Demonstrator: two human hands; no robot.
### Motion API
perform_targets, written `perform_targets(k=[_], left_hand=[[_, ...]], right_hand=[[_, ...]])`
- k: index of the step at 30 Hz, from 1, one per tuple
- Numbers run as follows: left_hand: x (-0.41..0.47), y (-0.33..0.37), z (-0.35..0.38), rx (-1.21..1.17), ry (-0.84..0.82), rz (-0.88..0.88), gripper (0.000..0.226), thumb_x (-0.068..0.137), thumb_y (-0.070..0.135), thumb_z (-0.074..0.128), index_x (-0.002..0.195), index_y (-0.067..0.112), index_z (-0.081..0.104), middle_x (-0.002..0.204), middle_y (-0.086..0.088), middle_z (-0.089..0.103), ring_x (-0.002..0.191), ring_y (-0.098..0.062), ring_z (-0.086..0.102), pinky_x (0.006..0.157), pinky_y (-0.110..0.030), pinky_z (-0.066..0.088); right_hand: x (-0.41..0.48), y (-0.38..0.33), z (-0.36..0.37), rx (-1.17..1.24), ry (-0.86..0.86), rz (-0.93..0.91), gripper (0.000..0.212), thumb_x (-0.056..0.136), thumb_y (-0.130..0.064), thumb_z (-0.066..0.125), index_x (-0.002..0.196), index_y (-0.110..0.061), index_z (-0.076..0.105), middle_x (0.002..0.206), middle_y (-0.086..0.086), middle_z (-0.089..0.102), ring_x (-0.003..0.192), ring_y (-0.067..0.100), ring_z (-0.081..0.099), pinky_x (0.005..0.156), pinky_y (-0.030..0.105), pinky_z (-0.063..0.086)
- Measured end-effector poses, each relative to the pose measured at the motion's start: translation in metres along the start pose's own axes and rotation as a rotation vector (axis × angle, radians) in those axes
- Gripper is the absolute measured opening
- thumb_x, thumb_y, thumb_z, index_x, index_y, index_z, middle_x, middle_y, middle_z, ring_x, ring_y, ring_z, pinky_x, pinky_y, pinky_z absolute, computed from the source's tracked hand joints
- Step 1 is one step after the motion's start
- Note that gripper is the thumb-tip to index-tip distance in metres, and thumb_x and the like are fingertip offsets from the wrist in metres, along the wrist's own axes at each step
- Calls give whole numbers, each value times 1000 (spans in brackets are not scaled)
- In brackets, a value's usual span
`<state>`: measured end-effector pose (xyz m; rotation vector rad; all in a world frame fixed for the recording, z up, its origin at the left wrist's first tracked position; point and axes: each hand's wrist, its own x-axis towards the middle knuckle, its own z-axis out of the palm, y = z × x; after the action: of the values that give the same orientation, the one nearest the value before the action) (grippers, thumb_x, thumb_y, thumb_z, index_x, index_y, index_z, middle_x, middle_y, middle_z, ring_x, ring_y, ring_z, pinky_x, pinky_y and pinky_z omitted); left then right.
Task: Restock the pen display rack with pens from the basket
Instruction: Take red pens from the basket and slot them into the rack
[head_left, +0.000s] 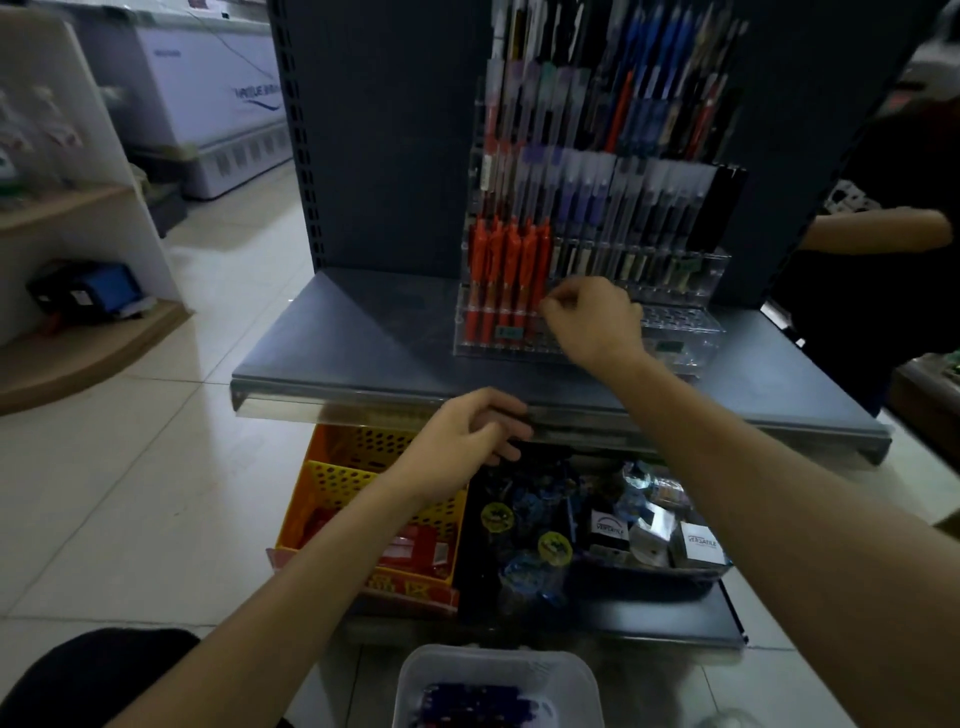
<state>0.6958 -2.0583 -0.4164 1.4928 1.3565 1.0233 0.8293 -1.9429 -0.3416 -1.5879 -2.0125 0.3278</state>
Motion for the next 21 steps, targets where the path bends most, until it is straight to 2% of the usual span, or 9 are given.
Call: perform_targets(k=[2,4,7,10,13,16,18,21], left_hand=[[-5,2,2,-24,49,-25,26,100,7,38,113,19,56,104,1,72,90,-18,69,84,-35,54],[-10,0,3,45,46,-7,25,100,8,39,115,18,56,105,2,70,92,-15,68,84,-32,53],[-20,-8,5,244,9,11,26,98,11,45,120,20,56,113,4,66,102,-11,62,87,-28,50],[-32,-25,10,496,-24,38,34,96,15,52,129,20,53,127,2,59,116,-13,55,92,-25,45],[-49,-44,19,635,-30,51,45,93,16,56,137,21,46,138,-2,51,128,-18,47,104,-34,41],[-66,-64,30,747,-59,39,57,92,18,56,145,25,36,149,-3,39,138,-23,35,113,-43,31],[-74,-78,37,798,-107,-10,61,94,22,52,149,28,27,156,-4,26,144,-24,22,116,-43,20],[-78,-102,51,894,-212,-97,65,96,30,48,152,34,16,161,-3,11,146,-26,12,115,-44,15]], right_hand=[[-18,6,1,111,-5,-57,18,97,-28,52,100,-20,68,83,-2,66,81,21,62,84,40,52],[-39,15,4,146,-53,-146,13,97,-26,53,93,-23,65,81,-4,66,75,16,61,74,39,54],[-74,28,11,90,-128,-259,15,98,-25,54,102,-19,68,96,-1,65,88,16,58,82,36,51],[-104,41,19,-25,4,-391,17,96,-24,57,107,-17,67,106,-2,62,104,18,52,91,31,41],[-134,49,22,-17,63,-442,21,94,-24,58,111,-15,65,110,-1,62,108,19,52,92,32,41],[-165,65,35,-24,-162,-424,30,97,-29,54,122,-16,62,118,1,61,112,20,52,93,35,45],[-182,80,48,-77,-345,-360,40,97,-35,52,134,-19,54,129,2,57,120,22,49,98,39,43],[-206,104,71,-183,-545,-249,59,98,-45,48,150,-24,32,155,3,34,140,26,32,112,43,32]])
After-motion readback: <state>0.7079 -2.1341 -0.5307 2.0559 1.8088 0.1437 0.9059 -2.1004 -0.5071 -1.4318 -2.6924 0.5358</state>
